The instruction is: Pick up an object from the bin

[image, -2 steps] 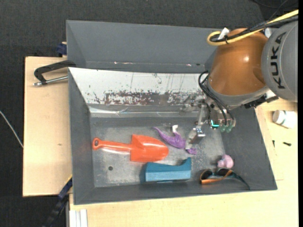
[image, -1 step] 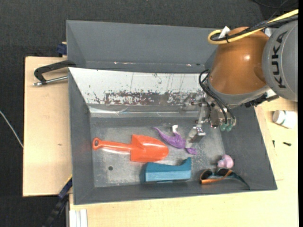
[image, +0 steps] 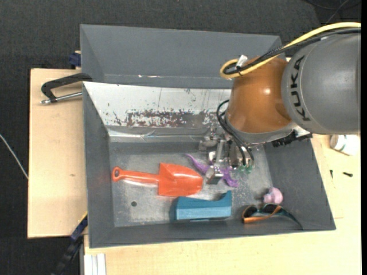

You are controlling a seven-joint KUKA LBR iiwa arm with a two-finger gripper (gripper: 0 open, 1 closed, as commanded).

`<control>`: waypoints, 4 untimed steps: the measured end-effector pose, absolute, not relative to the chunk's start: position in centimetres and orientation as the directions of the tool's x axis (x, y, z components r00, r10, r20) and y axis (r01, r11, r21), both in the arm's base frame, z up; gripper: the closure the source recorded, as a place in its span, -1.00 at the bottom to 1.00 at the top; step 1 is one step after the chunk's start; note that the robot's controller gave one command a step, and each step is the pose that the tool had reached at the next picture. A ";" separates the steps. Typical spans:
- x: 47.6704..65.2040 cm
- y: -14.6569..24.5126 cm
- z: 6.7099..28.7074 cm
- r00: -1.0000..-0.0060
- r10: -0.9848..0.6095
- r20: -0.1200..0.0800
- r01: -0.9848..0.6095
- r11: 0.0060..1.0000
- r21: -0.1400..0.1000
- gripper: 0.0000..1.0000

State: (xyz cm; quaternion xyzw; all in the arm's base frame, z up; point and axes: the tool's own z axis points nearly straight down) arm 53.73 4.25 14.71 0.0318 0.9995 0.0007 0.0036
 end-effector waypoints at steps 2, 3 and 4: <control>54.9 15.0 12.4 -0.994 0.110 -0.002 0.110 0.994 0.005 -1.00; 55.5 12.8 7.1 -0.980 0.201 -0.003 0.201 0.980 0.004 -1.00; 54.9 12.4 7.8 -0.985 0.171 -0.012 0.171 0.985 0.012 1.00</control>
Offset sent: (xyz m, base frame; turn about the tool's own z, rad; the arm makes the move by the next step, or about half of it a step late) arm 0.0112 0.0818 -0.0365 0.0617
